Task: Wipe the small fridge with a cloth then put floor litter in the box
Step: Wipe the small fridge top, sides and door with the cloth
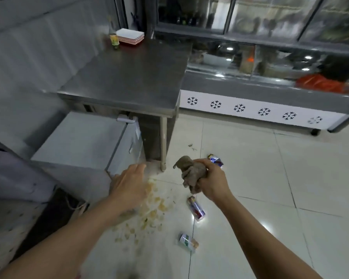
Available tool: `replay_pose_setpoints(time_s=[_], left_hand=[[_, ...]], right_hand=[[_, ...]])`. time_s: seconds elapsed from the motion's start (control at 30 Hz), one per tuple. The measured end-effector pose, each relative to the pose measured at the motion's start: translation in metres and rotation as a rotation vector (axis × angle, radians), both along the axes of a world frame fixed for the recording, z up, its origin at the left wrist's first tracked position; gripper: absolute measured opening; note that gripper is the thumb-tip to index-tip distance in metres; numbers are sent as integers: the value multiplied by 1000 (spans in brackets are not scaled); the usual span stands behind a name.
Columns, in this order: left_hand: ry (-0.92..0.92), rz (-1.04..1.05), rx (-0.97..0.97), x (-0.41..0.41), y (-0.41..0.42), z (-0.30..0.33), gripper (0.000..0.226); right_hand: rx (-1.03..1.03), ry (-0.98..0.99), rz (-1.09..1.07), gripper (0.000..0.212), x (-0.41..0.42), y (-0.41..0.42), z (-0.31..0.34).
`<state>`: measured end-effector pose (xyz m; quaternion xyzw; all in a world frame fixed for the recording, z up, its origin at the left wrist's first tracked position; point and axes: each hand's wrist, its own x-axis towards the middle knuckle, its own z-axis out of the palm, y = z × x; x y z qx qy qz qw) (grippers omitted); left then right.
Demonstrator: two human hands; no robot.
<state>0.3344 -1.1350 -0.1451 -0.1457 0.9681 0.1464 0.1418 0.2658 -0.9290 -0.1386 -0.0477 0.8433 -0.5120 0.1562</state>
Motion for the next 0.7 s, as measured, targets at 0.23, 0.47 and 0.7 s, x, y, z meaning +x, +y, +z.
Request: replay_pose_setpoints(time_s=[0.23, 0.47, 0.7], left_hand=[[42, 158, -15, -39, -11, -24, 64], [-1, 307, -22, -91, -33, -33, 57], [8, 533, 20, -115, -52, -33, 59]], right_hand=[[70, 44, 167, 41, -73, -24, -22], [137, 49, 349, 39, -142, -64, -35], [165, 26, 618, 38, -197, -115, -37]])
